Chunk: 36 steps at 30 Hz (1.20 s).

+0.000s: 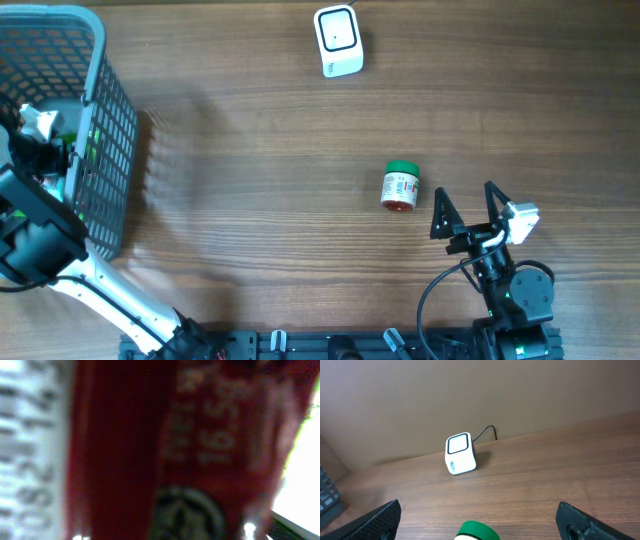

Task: Scan the item barcode
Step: 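Reach the left gripper back into the basket and grasp the snack bag, then carry the green snack bag and red stick out, drop them on table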

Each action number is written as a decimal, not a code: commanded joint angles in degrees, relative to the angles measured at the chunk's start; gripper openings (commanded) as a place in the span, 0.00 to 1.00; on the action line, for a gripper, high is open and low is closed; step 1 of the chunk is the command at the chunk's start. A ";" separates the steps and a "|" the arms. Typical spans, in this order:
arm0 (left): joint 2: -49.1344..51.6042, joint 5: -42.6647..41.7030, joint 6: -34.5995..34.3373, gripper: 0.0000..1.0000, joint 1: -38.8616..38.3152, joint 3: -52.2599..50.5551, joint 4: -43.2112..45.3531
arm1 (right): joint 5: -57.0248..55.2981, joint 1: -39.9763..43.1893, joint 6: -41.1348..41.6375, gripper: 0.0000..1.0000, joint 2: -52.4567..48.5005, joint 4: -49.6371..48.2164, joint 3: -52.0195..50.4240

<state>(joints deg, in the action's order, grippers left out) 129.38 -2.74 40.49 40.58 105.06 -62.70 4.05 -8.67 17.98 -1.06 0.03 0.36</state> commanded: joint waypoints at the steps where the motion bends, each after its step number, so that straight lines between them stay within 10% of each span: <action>1: 4.79 -2.29 1.11 1.00 -0.61 -6.97 2.01 | 0.09 0.33 0.42 1.00 0.24 -0.15 -0.07; 4: 4.79 -1.68 1.11 0.99 -0.61 -10.62 4.94 | 0.09 0.33 0.44 1.00 0.24 -0.15 -0.07; 13: 4.79 -3.45 1.09 0.36 -0.61 -12.39 6.60 | 0.09 0.33 0.42 1.00 0.26 -0.15 -0.07; 14: 4.79 -4.33 1.09 0.06 -0.61 -12.37 6.51 | 0.09 0.33 0.44 1.00 0.26 -0.15 -0.07; 36: -23.12 2.40 -34.01 0.04 -4.87 25.99 -7.48 | 0.09 0.33 0.44 1.00 0.26 -0.15 -0.07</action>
<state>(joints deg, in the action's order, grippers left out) 117.32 -2.13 12.38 38.22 125.86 -70.89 4.05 -8.67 17.98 -1.06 0.03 0.36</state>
